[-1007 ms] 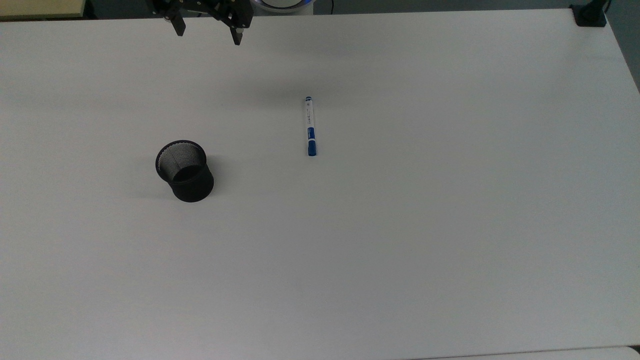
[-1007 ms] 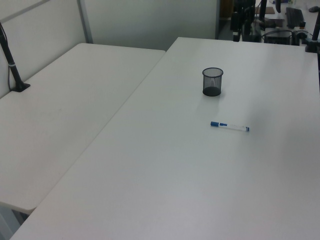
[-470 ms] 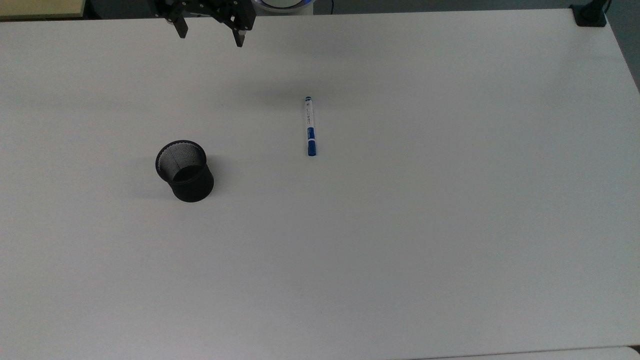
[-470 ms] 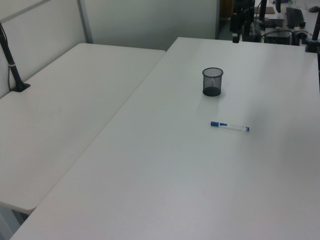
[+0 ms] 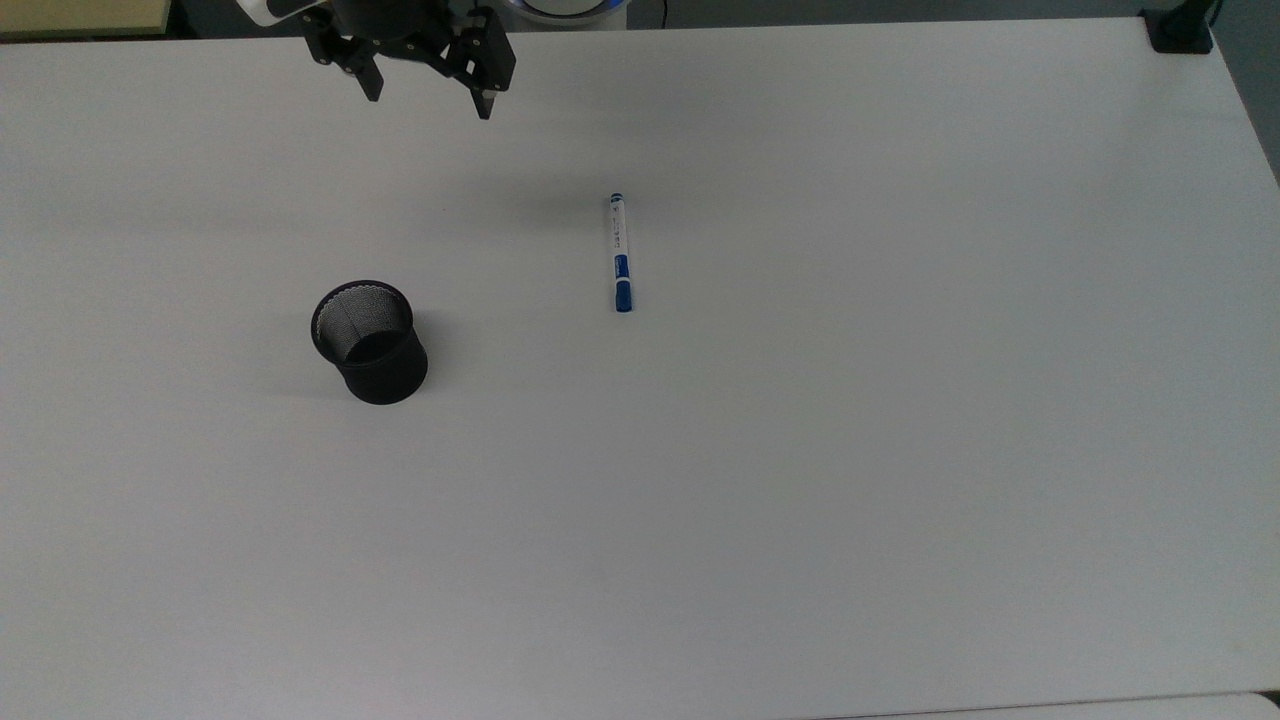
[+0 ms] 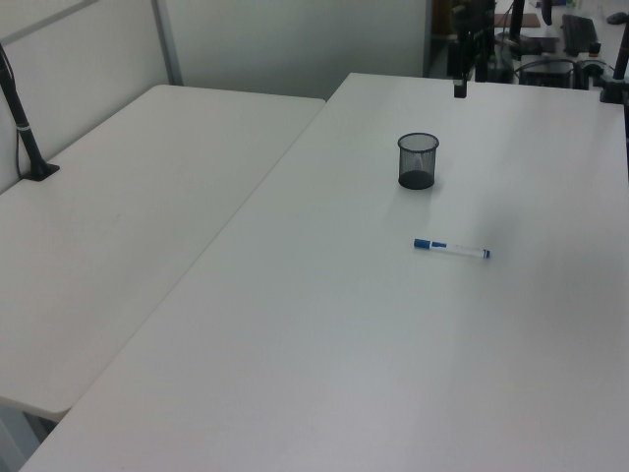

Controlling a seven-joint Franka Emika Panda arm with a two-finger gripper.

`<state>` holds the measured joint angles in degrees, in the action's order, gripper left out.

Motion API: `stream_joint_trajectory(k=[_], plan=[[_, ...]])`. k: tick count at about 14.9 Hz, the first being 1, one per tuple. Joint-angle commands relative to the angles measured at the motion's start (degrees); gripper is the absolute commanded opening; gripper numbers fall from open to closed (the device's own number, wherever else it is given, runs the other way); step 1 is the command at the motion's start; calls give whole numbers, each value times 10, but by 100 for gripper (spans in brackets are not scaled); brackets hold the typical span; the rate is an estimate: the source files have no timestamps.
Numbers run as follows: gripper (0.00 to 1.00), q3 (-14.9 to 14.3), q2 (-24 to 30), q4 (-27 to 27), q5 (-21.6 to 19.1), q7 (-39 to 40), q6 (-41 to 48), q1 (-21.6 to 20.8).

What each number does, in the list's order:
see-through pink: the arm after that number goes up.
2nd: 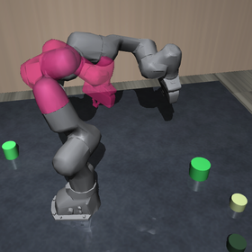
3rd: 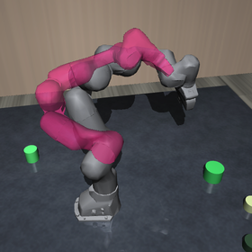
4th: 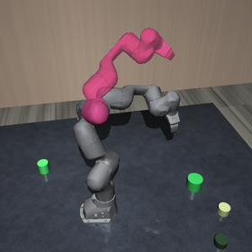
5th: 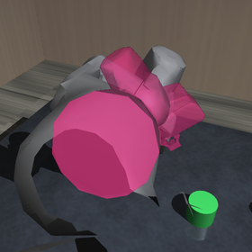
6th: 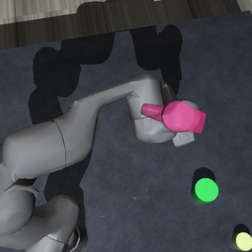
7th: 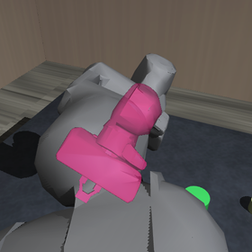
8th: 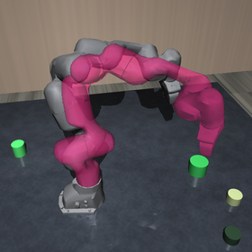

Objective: Insert the marker
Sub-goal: 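Lower the open gripper over the blue-capped white marker, then close the gripper on the marker and lift it off the table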

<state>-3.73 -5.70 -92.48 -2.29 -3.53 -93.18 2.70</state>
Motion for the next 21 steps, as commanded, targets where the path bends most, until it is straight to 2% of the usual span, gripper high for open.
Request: stream_joint_trajectory(k=[1, 2, 6, 8, 11, 17, 21], plan=[[100, -1, -37, 15, 2, 5, 2, -28], [100, -1, -61, 24, 6, 4, 0, -46], [100, 0, -100, 20, -3, 2, -46, -69], [95, -1, -121, 21, -1, 5, -49, -80], [93, 0, -141, 19, 0, 3, -79, -100], [80, -1, -203, 14, 6, -6, -111, -135], [67, -1, -231, 11, 10, -6, -135, -154]])
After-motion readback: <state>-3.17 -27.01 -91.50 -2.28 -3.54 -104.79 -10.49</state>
